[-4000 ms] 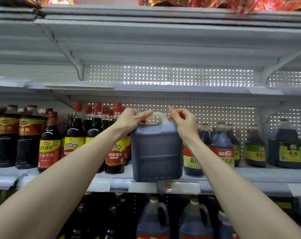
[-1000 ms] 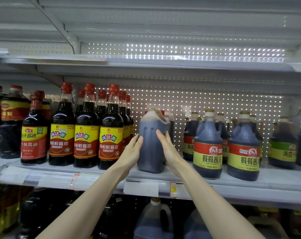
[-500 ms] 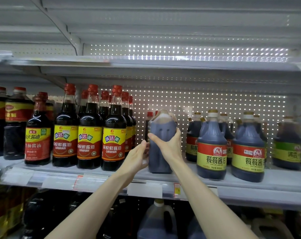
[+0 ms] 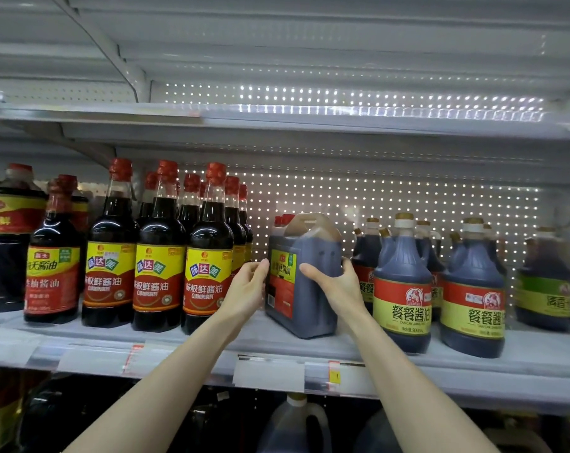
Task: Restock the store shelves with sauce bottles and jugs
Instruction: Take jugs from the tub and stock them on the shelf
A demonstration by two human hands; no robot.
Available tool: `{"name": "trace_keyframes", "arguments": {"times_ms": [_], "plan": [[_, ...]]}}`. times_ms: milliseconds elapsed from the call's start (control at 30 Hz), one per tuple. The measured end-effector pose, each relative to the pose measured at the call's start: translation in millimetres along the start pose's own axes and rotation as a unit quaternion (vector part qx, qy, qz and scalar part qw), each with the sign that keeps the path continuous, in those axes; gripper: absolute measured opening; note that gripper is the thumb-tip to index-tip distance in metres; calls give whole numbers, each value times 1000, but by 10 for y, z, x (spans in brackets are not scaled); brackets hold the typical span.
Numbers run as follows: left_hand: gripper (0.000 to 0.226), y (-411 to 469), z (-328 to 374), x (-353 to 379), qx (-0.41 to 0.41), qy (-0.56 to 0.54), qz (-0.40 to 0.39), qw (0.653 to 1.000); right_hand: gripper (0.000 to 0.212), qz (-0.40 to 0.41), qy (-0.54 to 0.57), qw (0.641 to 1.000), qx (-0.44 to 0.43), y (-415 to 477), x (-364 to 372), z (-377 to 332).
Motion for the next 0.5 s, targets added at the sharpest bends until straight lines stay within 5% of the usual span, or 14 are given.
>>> {"name": "trace_keyframes", "arguments": {"times_ms": [233,333,500], "plan": [[75,288,-35,70,-37,28,-30,998,83,-14,1,1000,-5,-38,38,9],[71,403,-36,114,-54,53,-47,996,101,-15,-23,999,-20,-84,56,30],[62,520,-62,155,-72,69,-73,992,92,-14,-54,998,-6,-53,-14,68]]}}
Point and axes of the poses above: each hand's wrist, its own y-axis towards the middle knuckle, its own x-axis out of the palm, z = x × y, the point moved 4 cm from there along y, towards the middle knuckle, and after that the axes turned 10 degrees about -z, right-handed, at the moved point
